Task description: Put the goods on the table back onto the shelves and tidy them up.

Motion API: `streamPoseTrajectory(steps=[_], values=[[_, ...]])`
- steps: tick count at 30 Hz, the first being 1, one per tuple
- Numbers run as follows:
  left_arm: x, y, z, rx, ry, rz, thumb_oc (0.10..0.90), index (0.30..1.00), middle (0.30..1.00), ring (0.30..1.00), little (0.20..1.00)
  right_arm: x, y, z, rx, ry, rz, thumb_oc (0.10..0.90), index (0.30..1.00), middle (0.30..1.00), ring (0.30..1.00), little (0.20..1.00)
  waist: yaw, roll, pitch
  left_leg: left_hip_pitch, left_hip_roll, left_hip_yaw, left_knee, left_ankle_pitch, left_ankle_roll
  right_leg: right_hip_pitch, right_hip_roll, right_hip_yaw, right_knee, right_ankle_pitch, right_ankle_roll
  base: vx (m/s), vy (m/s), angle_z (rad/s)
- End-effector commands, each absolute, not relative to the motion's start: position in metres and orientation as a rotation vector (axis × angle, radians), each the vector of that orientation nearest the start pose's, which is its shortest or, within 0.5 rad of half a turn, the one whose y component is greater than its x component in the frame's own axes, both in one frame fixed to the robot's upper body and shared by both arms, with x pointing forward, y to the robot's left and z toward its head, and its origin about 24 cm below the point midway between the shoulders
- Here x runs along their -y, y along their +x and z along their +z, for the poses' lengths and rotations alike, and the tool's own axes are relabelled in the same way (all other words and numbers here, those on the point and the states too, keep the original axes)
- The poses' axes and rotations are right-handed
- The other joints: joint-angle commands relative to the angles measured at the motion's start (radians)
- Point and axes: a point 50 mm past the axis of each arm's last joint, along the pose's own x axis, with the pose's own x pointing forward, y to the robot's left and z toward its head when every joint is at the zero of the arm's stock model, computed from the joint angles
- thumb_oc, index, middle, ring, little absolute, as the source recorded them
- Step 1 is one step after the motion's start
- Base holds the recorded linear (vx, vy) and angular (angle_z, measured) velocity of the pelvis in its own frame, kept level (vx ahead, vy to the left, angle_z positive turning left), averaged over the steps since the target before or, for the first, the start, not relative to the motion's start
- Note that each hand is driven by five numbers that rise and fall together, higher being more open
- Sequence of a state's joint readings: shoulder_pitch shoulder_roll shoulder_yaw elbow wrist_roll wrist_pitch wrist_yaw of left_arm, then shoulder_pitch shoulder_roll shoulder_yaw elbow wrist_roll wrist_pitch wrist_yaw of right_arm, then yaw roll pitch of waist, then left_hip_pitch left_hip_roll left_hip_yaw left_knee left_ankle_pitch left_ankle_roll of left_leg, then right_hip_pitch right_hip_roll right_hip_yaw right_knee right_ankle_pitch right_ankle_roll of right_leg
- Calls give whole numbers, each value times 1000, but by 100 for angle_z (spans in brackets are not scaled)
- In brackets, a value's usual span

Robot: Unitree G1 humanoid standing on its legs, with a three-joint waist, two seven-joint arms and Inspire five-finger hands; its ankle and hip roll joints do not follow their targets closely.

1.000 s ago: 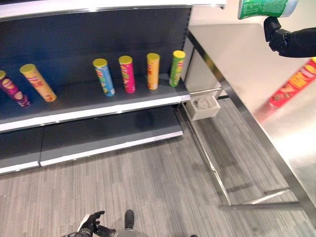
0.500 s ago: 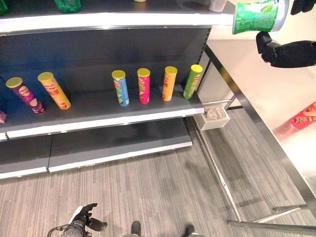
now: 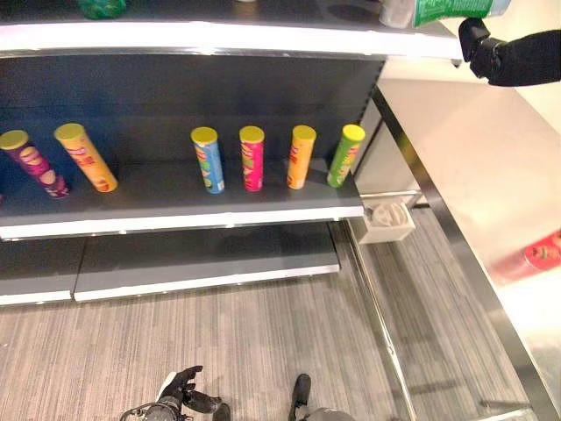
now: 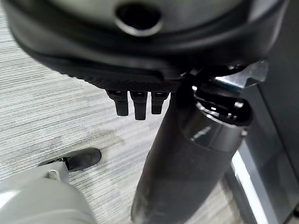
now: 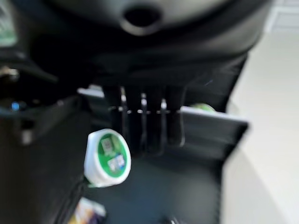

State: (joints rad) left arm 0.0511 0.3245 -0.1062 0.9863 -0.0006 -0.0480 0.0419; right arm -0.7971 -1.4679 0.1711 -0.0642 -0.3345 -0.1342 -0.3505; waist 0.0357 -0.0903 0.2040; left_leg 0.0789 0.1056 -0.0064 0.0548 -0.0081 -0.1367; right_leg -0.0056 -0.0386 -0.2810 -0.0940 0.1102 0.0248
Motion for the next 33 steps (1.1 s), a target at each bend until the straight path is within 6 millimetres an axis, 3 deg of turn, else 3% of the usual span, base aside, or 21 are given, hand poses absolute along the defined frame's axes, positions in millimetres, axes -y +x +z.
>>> streamPoseTrajectory(steps=[1,4,6,11,12,16,22,24,29,32,33], values=[[-293,124,-120,-961,463,149,800,900,900,900,900,238,221,426,1238,-1580,-558,400,300,300,300,300,33,-73,-29,-66,-38,46,197,-94,12,49,-28,10,7,-50,90,4,-71,26],[-293,125,-120,-956,427,171,800,900,900,900,900,237,221,432,1218,-1618,-552,400,300,300,300,300,35,-80,-13,-147,8,77,226,-55,13,68,-39,-18,7,-71,88,34,-23,21],[-293,122,-121,-965,422,171,800,900,900,900,900,235,221,434,1220,-1617,-543,400,300,300,300,300,40,-81,-20,-158,23,84,137,-37,19,71,-47,-22,7,-73,98,125,48,32],[-300,118,-120,-976,463,169,800,900,900,900,900,236,222,439,1218,-1642,-568,400,300,300,300,300,75,-66,-38,-240,59,48,-120,125,-8,96,-36,-7,7,-128,105,177,124,9],[-297,113,-123,-992,453,168,800,900,900,900,900,236,226,439,1203,-1647,-562,400,300,300,300,300,74,-43,-62,-225,52,29,-142,134,-16,110,-31,12,7,-133,113,235,197,-24],[-293,110,-126,-1004,461,152,800,900,900,900,900,234,227,440,1211,-1640,-573,400,300,300,300,300,67,-34,-86,-186,36,32,-142,118,-12,124,-56,21,7,-127,121,186,214,-42],[-298,111,-125,-1007,486,178,800,900,900,900,900,232,232,436,1213,-1629,-591,400,300,300,300,300,72,-53,-106,-120,-35,80,-142,53,43,134,-143,62,14,-91,167,149,270,-6],[-304,112,-121,-1000,490,205,800,900,900,900,900,230,237,431,1214,-1623,-579,400,300,300,300,300,84,-55,-95,-105,-59,100,-142,32,69,96,-181,79,106,-85,182,52,246,-17],[-312,121,-113,-963,503,225,800,900,900,900,900,225,239,433,1219,-1631,-565,400,300,300,300,300,82,-46,-51,-77,-69,119,-142,15,91,-7,-209,87,299,-25,189,-19,111,-37],[-314,129,-109,-930,508,222,800,900,900,900,900,225,236,436,1228,-1648,-579,400,300,300,300,300,76,-42,-48,-72,-61,121,-142,0,82,-26,-230,47,215,-6,188,68,-62,-26],[-316,133,-106,-919,523,218,800,900,900,900,900,228,233,441,1210,-1656,-606,400,300,300,300,300,57,-51,-46,-60,-57,113,-142,-14,72,-23,-204,75,74,-4,205,82,-76,-24]])
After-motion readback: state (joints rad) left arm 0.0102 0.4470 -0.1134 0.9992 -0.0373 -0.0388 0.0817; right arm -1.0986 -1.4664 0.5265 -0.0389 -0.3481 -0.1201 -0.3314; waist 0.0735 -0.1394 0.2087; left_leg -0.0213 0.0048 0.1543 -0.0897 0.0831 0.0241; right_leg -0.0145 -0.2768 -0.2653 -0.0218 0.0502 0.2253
